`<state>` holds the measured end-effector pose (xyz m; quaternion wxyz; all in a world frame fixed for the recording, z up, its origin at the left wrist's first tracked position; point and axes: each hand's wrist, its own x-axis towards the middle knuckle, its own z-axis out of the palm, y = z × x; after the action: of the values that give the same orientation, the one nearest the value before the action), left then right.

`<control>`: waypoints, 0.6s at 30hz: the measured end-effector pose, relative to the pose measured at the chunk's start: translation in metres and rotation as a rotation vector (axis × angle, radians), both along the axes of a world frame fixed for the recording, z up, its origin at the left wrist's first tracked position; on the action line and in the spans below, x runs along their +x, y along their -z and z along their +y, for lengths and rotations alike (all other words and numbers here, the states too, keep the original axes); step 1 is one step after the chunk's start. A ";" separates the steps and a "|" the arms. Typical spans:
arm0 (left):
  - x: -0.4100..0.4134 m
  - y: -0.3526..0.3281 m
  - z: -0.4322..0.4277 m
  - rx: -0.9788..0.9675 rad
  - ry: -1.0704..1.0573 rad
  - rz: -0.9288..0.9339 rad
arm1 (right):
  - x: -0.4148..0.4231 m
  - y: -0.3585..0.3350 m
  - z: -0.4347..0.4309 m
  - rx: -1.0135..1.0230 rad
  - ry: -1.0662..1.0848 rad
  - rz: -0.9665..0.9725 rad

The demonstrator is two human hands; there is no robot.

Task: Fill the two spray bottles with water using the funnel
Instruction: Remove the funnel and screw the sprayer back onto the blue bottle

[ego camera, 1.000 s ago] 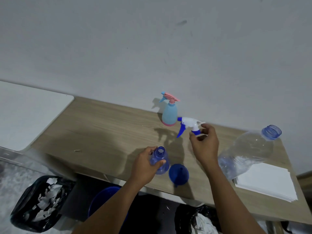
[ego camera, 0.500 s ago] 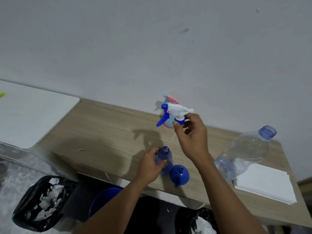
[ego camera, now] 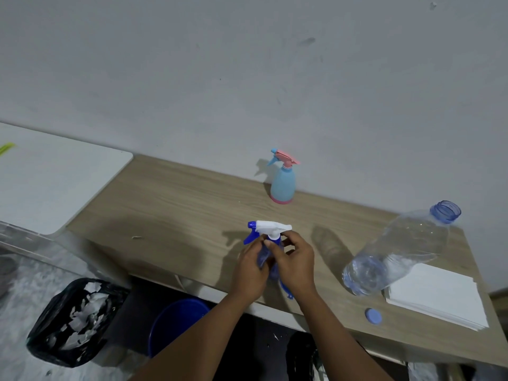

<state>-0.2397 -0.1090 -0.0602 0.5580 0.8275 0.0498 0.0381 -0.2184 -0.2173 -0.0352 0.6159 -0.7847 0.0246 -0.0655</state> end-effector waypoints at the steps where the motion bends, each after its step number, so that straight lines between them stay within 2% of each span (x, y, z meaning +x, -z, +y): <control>1: 0.000 0.003 0.001 0.014 -0.002 0.007 | -0.001 0.001 0.000 0.005 0.000 0.005; 5: 0.001 0.012 0.003 0.005 -0.005 0.041 | 0.000 0.004 -0.005 0.014 -0.018 0.033; 11: 0.002 -0.006 0.004 -0.085 -0.002 0.033 | 0.008 -0.001 0.000 0.135 0.009 0.090; 15: 0.002 -0.011 0.005 -0.160 -0.005 0.042 | 0.005 0.002 -0.006 0.084 -0.072 0.024; 18: 0.004 -0.009 0.006 -0.174 -0.019 0.049 | 0.004 0.001 -0.005 0.042 -0.056 -0.002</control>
<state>-0.2362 -0.1034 -0.0511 0.6259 0.7761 0.0743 0.0188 -0.2148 -0.2222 -0.0365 0.6337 -0.7721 0.0032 -0.0486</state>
